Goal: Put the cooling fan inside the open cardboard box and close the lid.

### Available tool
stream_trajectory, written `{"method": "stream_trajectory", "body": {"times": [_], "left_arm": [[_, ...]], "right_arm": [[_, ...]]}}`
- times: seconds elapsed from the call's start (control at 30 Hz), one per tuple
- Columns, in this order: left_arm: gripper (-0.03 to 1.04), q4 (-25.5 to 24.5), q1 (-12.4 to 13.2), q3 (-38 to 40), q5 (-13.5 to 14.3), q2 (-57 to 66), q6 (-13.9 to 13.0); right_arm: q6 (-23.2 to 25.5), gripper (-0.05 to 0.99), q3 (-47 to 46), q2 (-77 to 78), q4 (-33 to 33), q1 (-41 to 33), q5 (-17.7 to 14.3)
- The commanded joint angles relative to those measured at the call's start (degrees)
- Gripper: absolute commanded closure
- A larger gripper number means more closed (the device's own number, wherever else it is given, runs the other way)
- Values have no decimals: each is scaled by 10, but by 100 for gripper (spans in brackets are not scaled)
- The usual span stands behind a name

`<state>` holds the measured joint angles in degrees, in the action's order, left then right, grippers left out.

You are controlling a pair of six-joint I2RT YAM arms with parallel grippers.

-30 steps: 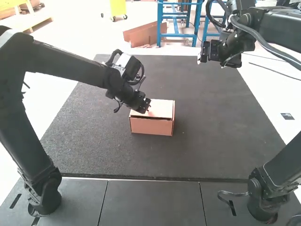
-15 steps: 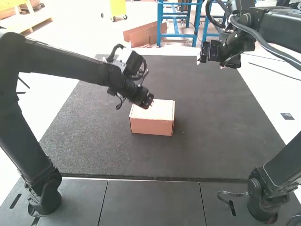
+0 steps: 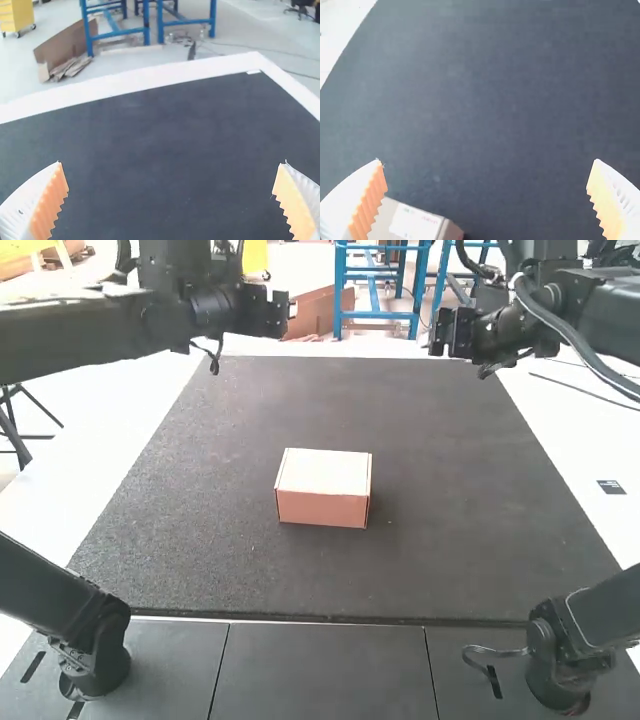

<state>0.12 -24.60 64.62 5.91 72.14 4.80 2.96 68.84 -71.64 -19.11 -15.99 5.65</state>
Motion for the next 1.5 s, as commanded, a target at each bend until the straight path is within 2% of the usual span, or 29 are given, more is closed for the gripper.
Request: {"method": "stream_trajectory", "body": {"times": [0.0,0.07,0.17,0.27,0.3,0.43,0.5,0.67,0.97,1.1,1.3,1.43,1.47], "left_arm": [[4,58,10,-56,-15,-66,-46],[4,72,14,-85,-16,-88,-59],[4,78,19,-124,-10,-118,-53],[4,102,27,-172,-11,-157,-8],[4,116,31,-190,-13,-172,-3],[4,158,43,-267,-53,-237,-3],[4,172,47,-306,-67,-268,-3],[4,211,53,-391,-70,-335,-3],[4,289,52,-532,-61,-448,1],[4,302,52,-575,-60,-481,1],[4,292,52,-620,-60,-519,-1],[4,269,53,-645,-61,-567,-1],[4,250,53,-648,-60,-585,-1]], "right_arm": [[-15,2,-39,58,45,10,14],[-9,2,-67,86,72,10,13],[-6,2,-109,126,113,10,-6],[-7,2,-157,171,161,15,-28],[-8,2,-175,187,181,17,-31],[-9,2,-263,250,260,28,-63],[-8,2,-306,280,289,34,-69],[-20,2,-388,361,326,48,-64],[-40,2,-506,488,362,83,-64],[-42,2,-548,532,363,99,-63],[-52,2,-599,591,355,108,-54],[-64,2,-629,631,348,108,-53],[-65,2,-635,642,342,108,-53]]}}
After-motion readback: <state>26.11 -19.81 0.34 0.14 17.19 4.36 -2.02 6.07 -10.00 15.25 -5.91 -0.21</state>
